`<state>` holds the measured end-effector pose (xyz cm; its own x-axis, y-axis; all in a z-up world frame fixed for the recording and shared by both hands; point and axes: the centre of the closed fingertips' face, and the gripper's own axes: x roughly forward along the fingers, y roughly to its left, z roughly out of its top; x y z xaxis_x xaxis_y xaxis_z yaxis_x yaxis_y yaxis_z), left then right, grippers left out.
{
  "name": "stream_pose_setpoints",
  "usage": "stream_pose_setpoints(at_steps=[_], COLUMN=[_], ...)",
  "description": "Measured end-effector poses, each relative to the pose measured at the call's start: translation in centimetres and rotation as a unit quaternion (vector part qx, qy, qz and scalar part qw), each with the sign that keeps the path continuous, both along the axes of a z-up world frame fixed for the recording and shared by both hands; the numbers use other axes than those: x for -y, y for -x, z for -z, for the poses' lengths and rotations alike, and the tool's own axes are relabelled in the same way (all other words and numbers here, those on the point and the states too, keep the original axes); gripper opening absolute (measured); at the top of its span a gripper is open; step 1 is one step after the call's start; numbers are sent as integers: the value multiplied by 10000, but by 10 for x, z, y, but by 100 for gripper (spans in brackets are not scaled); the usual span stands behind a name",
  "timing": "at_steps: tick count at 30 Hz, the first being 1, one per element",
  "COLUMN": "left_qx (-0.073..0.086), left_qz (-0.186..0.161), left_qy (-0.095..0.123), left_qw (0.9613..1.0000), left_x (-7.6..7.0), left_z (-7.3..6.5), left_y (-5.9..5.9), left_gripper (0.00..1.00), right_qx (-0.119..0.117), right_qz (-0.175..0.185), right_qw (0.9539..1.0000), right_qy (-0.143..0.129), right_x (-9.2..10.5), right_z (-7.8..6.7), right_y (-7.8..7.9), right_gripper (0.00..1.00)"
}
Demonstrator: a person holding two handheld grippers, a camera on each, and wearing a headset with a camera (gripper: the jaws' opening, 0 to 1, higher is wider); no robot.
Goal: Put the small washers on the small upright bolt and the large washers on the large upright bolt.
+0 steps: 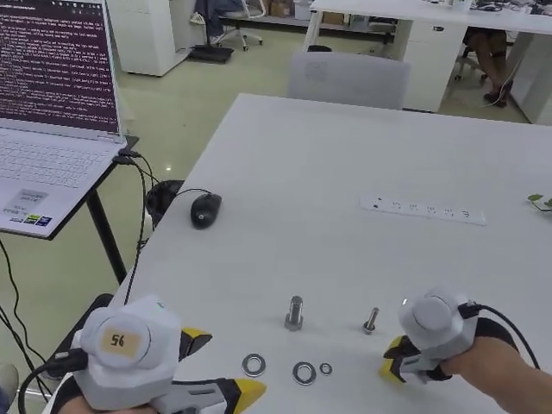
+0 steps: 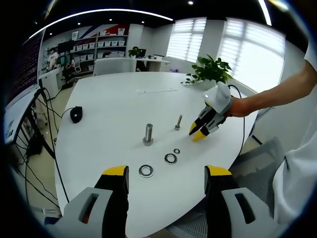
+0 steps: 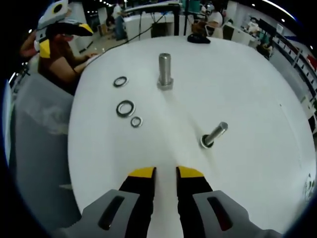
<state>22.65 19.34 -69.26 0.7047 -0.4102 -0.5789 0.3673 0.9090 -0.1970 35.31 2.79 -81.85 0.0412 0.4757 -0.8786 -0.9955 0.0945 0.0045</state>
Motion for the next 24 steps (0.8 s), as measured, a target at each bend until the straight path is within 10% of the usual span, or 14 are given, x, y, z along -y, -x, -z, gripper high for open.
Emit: stream_pose_setpoints(at_steps=[24], left_qx=[44], left_qz=[18], left_qy=[16], left_qw=[10000], left_x=[3], left_z=[-2], left_y=[-1], left_gripper=[61], right_qx=[97], right_qz=[-1287], right_qw=[9916], right_qy=[63], right_x=[-69], right_z=[6], right_y=[35], right_gripper=[18])
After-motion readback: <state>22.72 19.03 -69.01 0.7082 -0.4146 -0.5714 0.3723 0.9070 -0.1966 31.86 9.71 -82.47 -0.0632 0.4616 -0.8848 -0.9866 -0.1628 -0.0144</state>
